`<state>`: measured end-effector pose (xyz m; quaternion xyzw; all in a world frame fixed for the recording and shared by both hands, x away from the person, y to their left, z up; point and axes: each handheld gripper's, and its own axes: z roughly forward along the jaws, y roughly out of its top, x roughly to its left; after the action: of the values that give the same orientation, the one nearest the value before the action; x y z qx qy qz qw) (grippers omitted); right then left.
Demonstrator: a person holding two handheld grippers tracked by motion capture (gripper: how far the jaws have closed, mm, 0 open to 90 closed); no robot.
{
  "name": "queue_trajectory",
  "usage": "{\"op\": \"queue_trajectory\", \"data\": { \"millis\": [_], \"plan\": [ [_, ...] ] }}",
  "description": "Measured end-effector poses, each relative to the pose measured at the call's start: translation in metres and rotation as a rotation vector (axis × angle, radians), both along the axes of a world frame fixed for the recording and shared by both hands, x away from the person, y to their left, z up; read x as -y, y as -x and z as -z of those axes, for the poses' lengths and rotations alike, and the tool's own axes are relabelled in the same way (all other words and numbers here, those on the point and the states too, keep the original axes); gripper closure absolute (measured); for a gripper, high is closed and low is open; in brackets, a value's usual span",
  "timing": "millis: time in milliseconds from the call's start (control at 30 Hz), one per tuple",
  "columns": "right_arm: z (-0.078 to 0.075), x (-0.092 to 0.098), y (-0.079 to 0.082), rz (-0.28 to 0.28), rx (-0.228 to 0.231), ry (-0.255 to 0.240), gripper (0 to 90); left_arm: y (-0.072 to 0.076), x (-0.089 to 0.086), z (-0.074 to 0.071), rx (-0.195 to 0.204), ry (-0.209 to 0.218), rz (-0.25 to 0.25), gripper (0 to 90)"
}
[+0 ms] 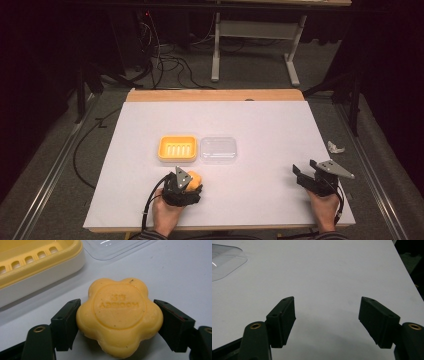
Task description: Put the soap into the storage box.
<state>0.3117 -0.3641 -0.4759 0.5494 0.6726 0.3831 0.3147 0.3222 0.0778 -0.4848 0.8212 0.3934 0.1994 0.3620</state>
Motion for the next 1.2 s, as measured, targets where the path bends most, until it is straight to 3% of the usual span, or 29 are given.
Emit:
{"op": "queue_trajectory", "data": {
  "millis": [867,1200],
  "plan": [
    [0.000,0.001,0.000,0.006,-0.002,-0.011,29.5,0.002,-0.006,-0.010,0.016,-0.008,0.058,25.9],
    [0.000,0.002,0.001,0.005,0.004,-0.014,29.4,0.001,-0.010,-0.018,0.032,0.018,0.055,26.0]
  ]
}}
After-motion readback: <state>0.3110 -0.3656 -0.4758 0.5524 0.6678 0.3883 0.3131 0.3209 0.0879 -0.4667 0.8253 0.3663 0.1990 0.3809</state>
